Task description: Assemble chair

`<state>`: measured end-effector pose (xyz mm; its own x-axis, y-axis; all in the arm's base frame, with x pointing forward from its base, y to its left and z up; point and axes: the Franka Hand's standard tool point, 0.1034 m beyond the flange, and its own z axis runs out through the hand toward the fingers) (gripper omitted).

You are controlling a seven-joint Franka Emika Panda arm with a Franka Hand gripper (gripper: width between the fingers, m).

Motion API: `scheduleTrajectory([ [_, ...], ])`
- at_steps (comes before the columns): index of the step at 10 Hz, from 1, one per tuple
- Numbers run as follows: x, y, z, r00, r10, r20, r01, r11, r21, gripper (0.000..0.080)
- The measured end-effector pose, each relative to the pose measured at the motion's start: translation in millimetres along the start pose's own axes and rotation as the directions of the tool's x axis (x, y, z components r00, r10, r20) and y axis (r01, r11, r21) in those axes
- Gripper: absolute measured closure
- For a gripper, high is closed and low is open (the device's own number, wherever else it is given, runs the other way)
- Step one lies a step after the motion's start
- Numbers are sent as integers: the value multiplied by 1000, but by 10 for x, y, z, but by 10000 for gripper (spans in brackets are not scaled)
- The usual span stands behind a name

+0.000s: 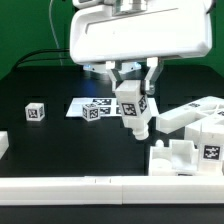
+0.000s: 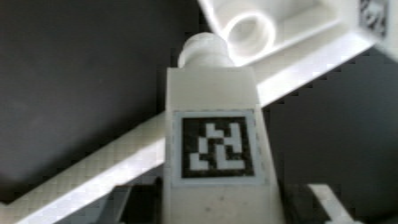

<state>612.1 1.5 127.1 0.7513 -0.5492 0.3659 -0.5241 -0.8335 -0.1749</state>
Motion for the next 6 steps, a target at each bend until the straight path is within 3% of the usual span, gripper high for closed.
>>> scheduleTrajectory([
  [2,-22,-24,5,1000,-10,4,10,1000,-1,515],
  [5,-107,-240,-8,996,-89,-10,89,996,-8,515],
  [6,-112,-238,-2,996,-92,-11,92,996,-11,515],
])
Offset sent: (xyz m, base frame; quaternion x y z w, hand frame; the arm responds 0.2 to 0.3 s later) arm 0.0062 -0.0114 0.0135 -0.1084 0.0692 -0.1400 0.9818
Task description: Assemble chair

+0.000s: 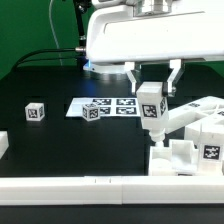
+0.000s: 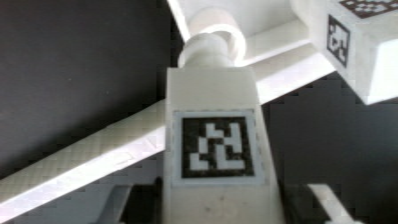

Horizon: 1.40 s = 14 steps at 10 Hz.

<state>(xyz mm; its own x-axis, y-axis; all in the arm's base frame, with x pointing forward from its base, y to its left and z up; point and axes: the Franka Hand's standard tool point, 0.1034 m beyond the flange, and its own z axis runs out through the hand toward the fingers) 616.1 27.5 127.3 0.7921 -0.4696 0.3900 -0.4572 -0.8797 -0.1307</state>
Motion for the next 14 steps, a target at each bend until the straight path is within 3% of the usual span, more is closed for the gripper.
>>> scheduleTrajectory([
  [6,-37,6,44,1000,-3,4,3,1000,-6,515],
  [7,-62,-18,80,1000,-12,5,12,1000,-9,515],
  [9,-64,-245,178,997,-75,-24,74,997,-22,515],
  [14,-49,-243,183,995,-90,-31,89,996,-33,515],
])
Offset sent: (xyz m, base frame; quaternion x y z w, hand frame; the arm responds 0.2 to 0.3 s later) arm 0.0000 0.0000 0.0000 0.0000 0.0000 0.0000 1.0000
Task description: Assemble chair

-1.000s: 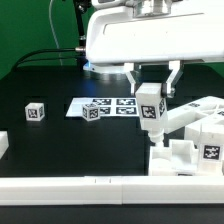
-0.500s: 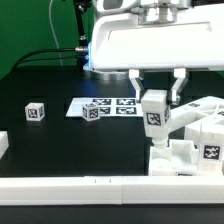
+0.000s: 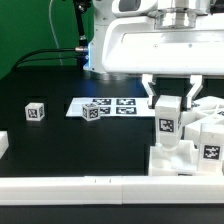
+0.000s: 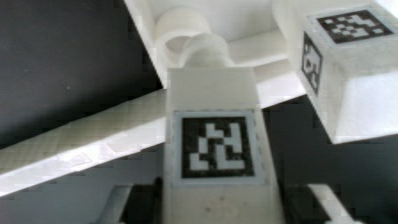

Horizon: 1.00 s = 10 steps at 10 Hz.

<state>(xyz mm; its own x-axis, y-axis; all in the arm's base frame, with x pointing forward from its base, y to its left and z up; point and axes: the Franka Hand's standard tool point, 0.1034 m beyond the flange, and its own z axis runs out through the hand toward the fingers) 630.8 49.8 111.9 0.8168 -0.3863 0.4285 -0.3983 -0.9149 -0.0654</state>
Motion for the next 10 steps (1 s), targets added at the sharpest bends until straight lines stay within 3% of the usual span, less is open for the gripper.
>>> scheduleTrajectory([
  [3,-168,27,6,999,-46,-18,46,999,-21,515],
  [10,-126,109,33,998,-62,-27,61,998,-30,515],
])
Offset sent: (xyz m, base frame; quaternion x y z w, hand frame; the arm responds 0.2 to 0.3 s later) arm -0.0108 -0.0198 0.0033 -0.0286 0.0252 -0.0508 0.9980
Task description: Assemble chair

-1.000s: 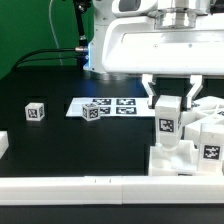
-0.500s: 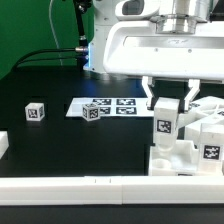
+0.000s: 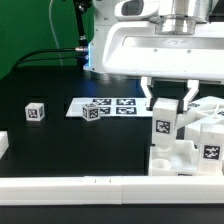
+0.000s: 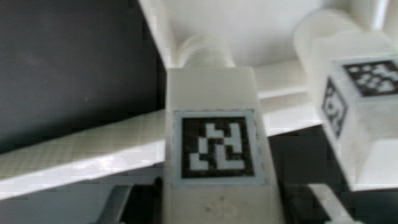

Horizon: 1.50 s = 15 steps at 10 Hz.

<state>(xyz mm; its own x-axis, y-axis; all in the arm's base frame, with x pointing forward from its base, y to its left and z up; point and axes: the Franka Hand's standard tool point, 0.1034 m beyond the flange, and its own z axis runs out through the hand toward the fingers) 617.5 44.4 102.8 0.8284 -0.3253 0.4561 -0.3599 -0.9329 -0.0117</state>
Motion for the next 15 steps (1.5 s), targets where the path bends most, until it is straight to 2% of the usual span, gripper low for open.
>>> scheduleTrajectory([
  [4,180,0,-5,1000,-1,-23,1,1000,4,515],
  [7,74,-51,93,1000,-18,-20,18,1000,-5,515],
  [10,79,-52,118,999,-25,-39,24,1000,-5,515],
  [13,9,-44,186,999,-36,-33,35,999,-15,515],
  [15,-2,-59,199,998,-44,-50,43,999,-12,515],
])
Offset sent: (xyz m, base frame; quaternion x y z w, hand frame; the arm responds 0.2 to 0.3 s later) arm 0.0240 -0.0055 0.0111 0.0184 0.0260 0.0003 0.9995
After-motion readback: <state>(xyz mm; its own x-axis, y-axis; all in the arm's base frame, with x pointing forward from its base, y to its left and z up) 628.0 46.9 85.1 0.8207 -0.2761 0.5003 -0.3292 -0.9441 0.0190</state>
